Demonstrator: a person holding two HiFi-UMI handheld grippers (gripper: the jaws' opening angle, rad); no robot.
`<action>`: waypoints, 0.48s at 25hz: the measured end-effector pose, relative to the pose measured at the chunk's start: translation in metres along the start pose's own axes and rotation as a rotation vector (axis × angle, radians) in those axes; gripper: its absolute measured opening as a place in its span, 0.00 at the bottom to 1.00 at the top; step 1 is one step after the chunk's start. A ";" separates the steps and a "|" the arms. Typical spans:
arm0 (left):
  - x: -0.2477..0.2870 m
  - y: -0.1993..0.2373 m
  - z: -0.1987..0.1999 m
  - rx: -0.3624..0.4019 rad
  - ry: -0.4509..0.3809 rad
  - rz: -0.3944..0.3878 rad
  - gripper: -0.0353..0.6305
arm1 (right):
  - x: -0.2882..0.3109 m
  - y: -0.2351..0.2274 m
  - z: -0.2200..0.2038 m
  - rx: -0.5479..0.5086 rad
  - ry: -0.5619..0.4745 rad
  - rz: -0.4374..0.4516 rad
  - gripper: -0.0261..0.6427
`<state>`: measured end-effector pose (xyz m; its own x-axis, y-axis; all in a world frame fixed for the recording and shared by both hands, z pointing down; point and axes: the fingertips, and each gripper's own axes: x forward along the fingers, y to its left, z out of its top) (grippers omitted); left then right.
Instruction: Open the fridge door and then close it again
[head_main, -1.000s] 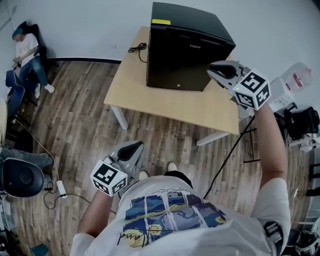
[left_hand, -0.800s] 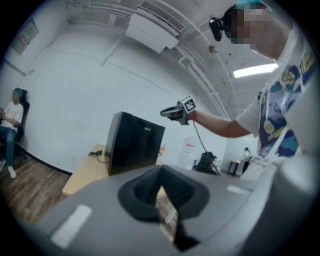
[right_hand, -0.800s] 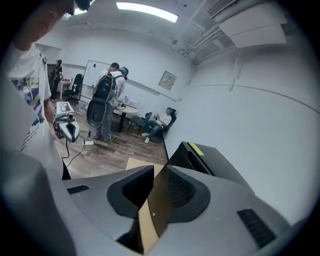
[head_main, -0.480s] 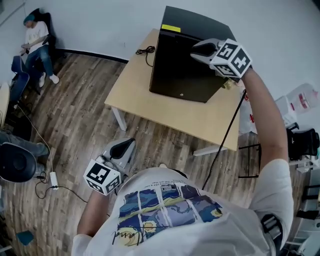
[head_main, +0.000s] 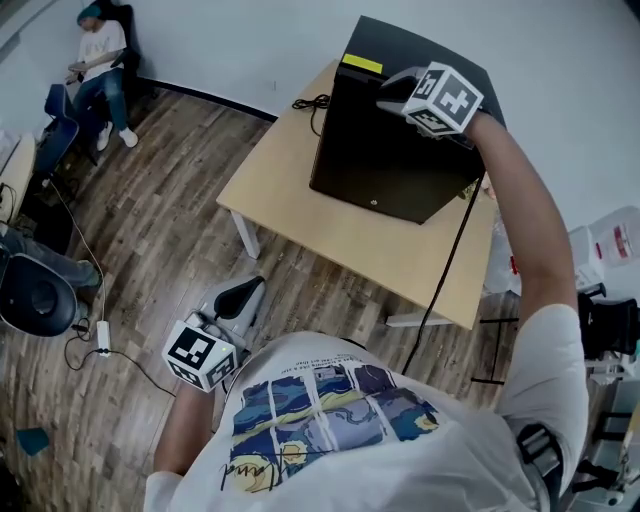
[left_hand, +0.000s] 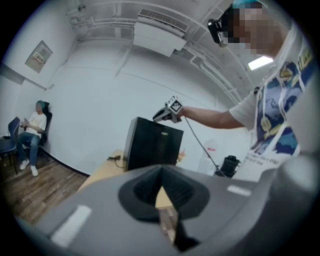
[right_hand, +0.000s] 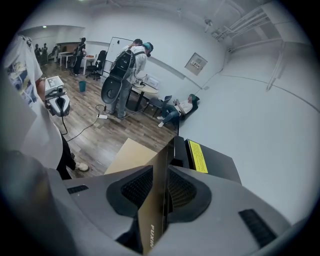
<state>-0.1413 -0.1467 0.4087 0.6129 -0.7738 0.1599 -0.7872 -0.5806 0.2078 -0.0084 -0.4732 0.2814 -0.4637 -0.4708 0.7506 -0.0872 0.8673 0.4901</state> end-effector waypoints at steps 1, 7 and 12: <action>0.001 0.001 -0.001 -0.008 0.001 0.009 0.07 | 0.005 -0.002 -0.002 0.006 0.005 0.002 0.16; 0.005 0.007 -0.010 -0.019 0.015 0.035 0.07 | 0.023 -0.011 -0.004 0.016 0.045 -0.004 0.16; 0.010 0.011 -0.010 -0.021 0.024 0.035 0.07 | 0.035 -0.014 -0.006 0.008 0.087 -0.021 0.16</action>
<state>-0.1434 -0.1580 0.4221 0.5870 -0.7869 0.1904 -0.8065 -0.5479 0.2222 -0.0180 -0.5023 0.3035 -0.3833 -0.5007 0.7762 -0.1034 0.8583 0.5026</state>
